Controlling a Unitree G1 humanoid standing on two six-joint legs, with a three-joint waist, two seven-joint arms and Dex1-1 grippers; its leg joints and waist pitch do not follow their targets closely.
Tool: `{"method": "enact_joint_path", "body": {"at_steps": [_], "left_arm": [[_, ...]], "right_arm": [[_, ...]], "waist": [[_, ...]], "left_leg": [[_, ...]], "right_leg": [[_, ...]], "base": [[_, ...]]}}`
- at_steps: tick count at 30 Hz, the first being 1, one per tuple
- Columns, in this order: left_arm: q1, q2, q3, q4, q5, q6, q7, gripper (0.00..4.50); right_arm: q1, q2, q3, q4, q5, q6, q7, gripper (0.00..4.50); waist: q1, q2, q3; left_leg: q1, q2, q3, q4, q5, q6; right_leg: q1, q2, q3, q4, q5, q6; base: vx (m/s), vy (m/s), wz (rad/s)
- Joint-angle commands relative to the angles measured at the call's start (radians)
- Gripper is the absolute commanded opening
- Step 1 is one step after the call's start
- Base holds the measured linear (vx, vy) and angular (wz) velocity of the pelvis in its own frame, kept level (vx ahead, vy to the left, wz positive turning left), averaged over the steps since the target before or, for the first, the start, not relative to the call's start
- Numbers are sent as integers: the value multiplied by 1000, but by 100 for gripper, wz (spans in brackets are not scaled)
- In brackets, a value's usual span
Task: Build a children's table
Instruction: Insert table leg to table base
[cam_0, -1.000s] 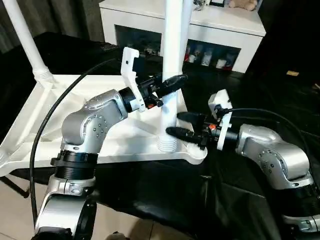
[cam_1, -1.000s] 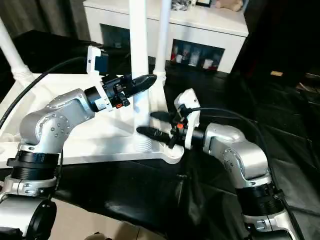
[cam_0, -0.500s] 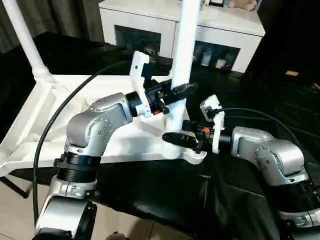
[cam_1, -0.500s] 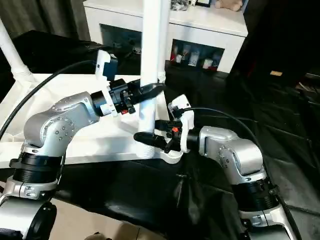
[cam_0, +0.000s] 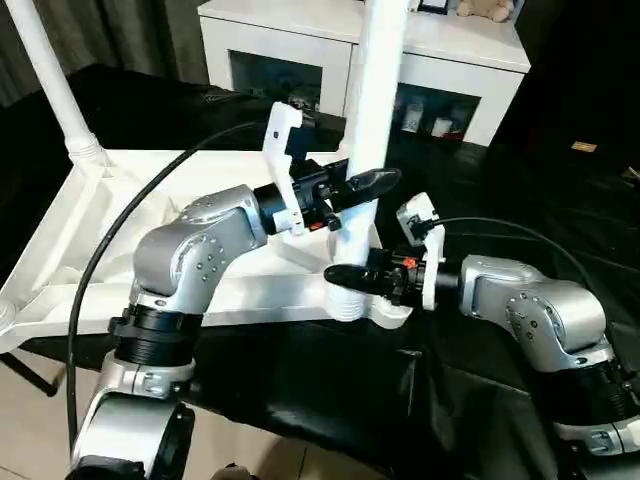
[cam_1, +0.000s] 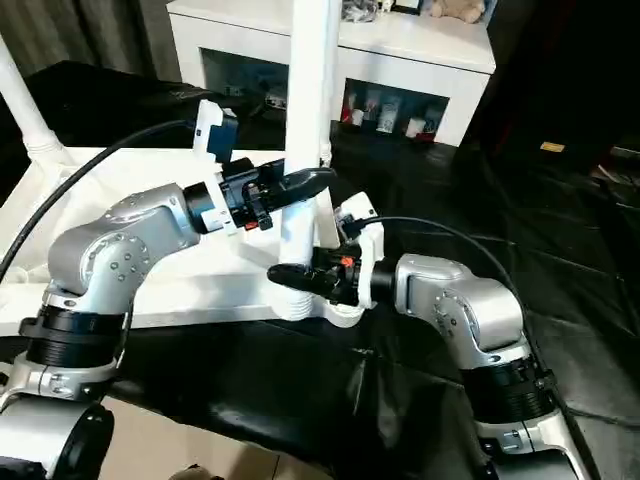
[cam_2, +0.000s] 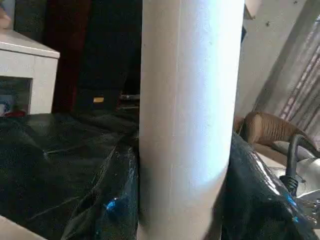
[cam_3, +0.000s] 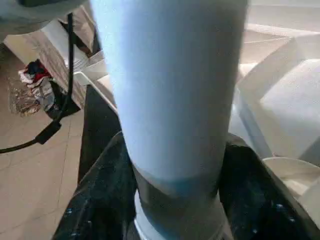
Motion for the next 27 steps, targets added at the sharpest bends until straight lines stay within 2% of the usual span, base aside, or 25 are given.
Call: {"method": "enact_joint_path", "body": {"at_steps": [1,10,11,12,14,15,16,18,21,22,24,25,26,27], "left_arm": [[-2,-4,-12,-24,-11,5,-10,182],[3,14,-27,-30,2,-1,-27,182],[3,26,-35,-11,41,-10,0,182],[3,30,-35,-1,50,-10,8,217],[3,37,-36,14,69,-19,21,252],[4,41,-37,21,78,-23,26,252],[16,47,-20,30,80,-24,41,269],[27,51,-6,32,76,-18,54,280],[38,57,-4,33,82,-33,56,301],[39,54,3,38,88,-48,66,312],[40,54,6,41,94,-54,74,330],[51,75,-17,42,118,-85,43,337],[75,120,-79,44,178,-140,-5,349],[116,192,-182,48,268,-237,-85,356]], "right_arm": [[-5,0,-2,-15,11,6,7,200],[2,-8,1,-17,10,0,15,193],[5,-8,-8,-12,0,-18,4,193],[6,-7,-13,-9,-7,-30,-4,193],[6,-2,-24,1,-21,-52,-24,192],[6,1,-29,6,-28,-63,-35,192],[2,20,-74,41,-44,-107,-89,191],[1,34,-111,65,-52,-137,-131,190],[5,38,-133,80,-63,-164,-160,189],[5,39,-141,90,-69,-177,-170,189],[4,40,-149,99,-74,-189,-178,189],[6,34,-156,113,-87,-214,-189,189],[10,23,-156,124,-100,-230,-191,189],[18,5,-147,134,-120,-246,-187,189]], "waist": [[3,-2,-68],[4,0,-68],[4,0,-68],[4,0,-68],[3,1,-68],[3,1,-68],[2,2,-69],[0,2,-68],[0,3,-70],[-1,7,-70],[-1,4,-70],[0,4,-70],[1,3,-69],[-1,5,-67]], "left_leg": [[7,23,-2,-66,-60,2],[7,23,-3,-67,-62,-2],[8,23,-2,-66,-63,-2],[8,24,-3,-67,-63,-2],[7,23,-2,-67,-64,-6],[7,24,-3,-67,-65,-5],[7,23,-3,-67,-63,-10],[9,21,-2,-68,-73,-20],[9,20,-1,-67,-63,-19],[9,21,-2,-68,-61,-16],[8,21,-2,-67,-64,-13],[8,21,-2,-67,-63,-12],[8,21,-4,-69,-68,-5],[7,21,-2,-70,-77,-9]], "right_leg": [[65,-61,31,-57,-2,-218],[64,-60,30,-57,-3,-216],[64,-60,31,-57,-4,-214],[63,-60,31,-58,-5,-213],[64,-60,31,-58,-7,-212],[64,-60,31,-59,-8,-207],[63,-61,31,-57,-13,-203],[60,-60,31,-60,-33,-204],[62,-56,30,-57,-3,-206],[62,-57,30,-56,5,-206],[64,-57,30,-57,12,-209],[64,-57,30,-56,15,-211],[63,-59,29,-63,-12,-199],[62,-58,30,-61,-25,-192]], "base": [[0,0,0],[0,0,0],[0,0,0],[0,0,0],[0,0,0],[0,0,0],[0,0,0],[0,0,0],[0,0,0],[0,0,0],[0,0,0],[0,0,0],[0,0,0],[0,0,0]]}}
